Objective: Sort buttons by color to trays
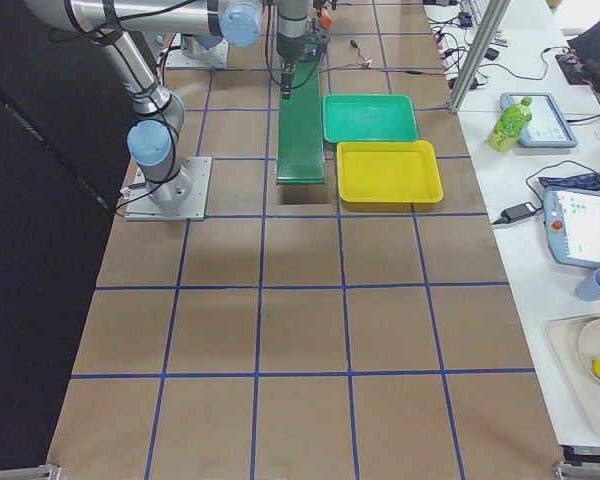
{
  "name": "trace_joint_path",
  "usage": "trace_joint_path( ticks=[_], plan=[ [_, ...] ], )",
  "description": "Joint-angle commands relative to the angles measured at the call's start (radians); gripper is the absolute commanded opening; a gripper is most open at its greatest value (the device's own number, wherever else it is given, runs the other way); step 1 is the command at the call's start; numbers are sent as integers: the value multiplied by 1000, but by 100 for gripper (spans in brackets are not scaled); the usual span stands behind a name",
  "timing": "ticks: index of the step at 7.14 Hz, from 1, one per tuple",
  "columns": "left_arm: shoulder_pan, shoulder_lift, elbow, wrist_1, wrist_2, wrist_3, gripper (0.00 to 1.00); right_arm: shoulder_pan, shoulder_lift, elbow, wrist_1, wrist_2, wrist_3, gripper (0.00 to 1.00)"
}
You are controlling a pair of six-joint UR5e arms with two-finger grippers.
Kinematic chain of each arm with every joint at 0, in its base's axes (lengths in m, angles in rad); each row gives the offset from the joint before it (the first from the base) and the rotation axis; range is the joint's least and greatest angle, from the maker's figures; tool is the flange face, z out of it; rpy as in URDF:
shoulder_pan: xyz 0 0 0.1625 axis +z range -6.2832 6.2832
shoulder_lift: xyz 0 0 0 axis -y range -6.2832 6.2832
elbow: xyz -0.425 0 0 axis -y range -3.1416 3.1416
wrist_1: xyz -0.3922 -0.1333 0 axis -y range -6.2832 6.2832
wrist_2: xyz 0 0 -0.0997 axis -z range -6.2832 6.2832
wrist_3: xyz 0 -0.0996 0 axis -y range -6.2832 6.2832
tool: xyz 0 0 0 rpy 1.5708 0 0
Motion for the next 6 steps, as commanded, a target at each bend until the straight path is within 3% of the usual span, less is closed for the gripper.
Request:
trace_joint_path(
  ticks=[1, 2, 3, 4, 6],
  plan=[
    [9, -23, -17, 31, 1, 57, 100, 2, 1, 5, 0, 0, 5, 100],
    [16, -23, -20, 31, -1, 36, 89, 2, 4, 7, 1, 6, 2, 100],
    [19, -23, -20, 31, -1, 32, 24, 2, -1, 24, 4, 7, 3, 100],
    [19, -2, -21, 25, 10, -39, 0, 2, -8, 48, 1, 6, 2, 100],
    [-5, 79, -56, -57, 44, -366, 0, 2, -15, 57, 4, -8, 8, 100]
  ],
)
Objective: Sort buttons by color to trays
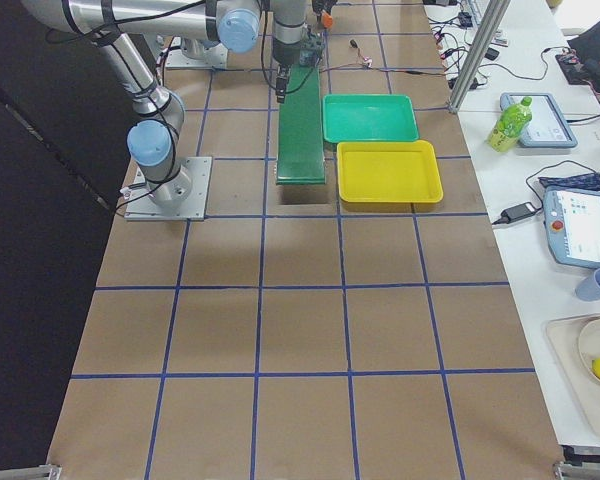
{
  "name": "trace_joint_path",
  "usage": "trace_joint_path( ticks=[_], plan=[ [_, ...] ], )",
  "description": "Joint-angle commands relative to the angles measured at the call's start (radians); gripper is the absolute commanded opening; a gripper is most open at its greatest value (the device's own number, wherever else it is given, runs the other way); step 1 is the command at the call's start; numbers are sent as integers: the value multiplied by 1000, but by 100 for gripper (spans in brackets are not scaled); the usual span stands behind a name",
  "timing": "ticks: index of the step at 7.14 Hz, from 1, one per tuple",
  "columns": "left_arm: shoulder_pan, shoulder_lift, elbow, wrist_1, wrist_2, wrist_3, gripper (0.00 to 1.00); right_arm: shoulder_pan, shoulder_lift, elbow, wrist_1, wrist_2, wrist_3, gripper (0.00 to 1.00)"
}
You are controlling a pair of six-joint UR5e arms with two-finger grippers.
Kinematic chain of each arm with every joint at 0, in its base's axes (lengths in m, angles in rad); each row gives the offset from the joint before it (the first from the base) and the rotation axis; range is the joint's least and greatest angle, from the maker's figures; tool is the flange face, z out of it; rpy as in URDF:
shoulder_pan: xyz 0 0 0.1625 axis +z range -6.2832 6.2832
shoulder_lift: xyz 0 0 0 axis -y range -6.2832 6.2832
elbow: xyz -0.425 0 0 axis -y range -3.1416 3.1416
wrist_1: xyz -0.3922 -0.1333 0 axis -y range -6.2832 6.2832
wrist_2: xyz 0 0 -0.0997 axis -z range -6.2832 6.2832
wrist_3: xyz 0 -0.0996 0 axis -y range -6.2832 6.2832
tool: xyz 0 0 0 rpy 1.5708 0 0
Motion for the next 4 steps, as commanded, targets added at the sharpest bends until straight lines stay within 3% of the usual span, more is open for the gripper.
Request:
trace_joint_path(
  ticks=[1, 3, 4],
  plan=[
    [-43, 100, -16, -104, 13, -275, 0, 1, 2, 5, -4, -7, -4, 100],
    [-141, 239, -6, -309, -13, -646, 0, -1, 2, 5, -4, -7, -7, 100],
    [-225, 296, -25, -327, -20, -866, 0, -1, 2, 5, -4, -1, -6, 100]
  ],
)
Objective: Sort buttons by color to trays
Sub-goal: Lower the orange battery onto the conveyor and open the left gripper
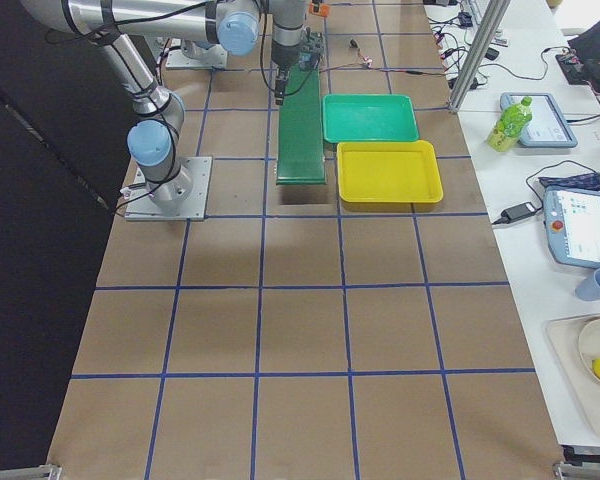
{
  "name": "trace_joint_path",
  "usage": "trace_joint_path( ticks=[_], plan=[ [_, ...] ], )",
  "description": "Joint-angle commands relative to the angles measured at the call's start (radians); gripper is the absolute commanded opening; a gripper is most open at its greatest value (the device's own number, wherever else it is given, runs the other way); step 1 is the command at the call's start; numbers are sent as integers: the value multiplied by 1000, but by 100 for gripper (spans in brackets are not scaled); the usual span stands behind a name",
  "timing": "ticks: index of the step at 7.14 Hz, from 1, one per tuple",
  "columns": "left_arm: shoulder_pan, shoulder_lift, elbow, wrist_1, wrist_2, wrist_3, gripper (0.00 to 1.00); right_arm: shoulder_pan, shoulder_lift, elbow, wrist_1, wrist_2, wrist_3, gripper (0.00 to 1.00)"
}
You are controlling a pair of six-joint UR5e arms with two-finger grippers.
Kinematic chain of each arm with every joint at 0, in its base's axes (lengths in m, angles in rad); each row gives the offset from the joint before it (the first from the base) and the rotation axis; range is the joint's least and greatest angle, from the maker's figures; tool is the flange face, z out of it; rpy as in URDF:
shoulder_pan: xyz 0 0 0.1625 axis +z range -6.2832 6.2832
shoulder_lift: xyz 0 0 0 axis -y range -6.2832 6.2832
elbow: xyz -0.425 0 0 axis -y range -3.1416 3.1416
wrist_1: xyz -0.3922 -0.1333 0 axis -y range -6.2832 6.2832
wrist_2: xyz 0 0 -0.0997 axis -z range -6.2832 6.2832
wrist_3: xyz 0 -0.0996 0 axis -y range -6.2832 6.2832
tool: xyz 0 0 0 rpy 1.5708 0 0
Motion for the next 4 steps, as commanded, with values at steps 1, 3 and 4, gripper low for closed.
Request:
trace_joint_path(
  ticks=[1, 3, 4],
  plan=[
    [-175, 101, -36, -58, -18, -434, 0, 0, 2, 1, 4, -2, -2, 100],
    [-297, 92, -92, -35, -48, -733, 0, -2, 0, 0, -4, 3, 7, 100],
    [-318, 100, -119, -22, -48, -740, 0, -3, 0, 0, -9, -6, 1, 100]
  ],
)
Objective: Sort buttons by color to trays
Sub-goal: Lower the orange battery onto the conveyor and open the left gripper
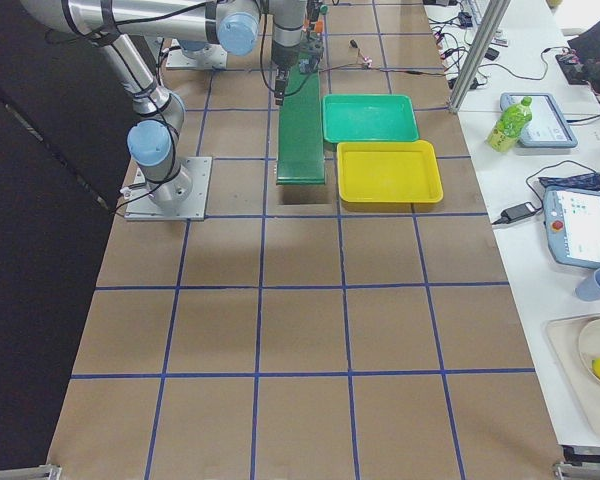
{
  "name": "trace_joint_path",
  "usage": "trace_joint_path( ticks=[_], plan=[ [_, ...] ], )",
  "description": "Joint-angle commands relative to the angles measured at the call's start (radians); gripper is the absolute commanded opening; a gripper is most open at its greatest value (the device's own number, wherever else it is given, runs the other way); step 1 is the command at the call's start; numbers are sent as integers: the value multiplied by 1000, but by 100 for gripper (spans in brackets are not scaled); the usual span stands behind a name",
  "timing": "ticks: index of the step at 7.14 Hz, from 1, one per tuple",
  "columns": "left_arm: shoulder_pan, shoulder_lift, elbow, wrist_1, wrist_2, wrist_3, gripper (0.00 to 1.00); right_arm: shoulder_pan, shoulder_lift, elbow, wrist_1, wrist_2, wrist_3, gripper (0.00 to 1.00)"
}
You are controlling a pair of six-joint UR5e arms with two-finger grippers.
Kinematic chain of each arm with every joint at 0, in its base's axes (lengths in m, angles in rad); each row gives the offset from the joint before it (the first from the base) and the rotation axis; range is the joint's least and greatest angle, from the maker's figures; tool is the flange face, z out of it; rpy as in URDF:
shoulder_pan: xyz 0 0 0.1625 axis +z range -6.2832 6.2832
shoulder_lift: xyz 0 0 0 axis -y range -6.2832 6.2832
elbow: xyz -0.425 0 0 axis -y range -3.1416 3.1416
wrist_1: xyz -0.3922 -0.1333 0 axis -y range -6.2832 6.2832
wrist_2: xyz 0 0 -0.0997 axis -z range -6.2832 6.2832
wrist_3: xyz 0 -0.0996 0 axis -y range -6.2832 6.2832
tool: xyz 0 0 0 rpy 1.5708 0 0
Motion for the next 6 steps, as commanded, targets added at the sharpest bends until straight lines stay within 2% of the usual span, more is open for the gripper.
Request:
trace_joint_path(
  ticks=[1, 2, 4, 6],
  plan=[
    [-40, 1, -30, 20, -5, 0, 0, -1, 0, 1, -2, -9, -7, 100],
    [-40, 10, -30, 61, 4, 259, 0, 0, 0, 1, -5, -4, 3, 100],
    [-51, 22, -47, 71, 6, 635, 0, 0, 0, 1, -5, 1, 5, 100],
    [-60, 56, -123, 72, 10, 1014, 0, -1, 1, 2, -8, -5, -3, 100]
  ],
)
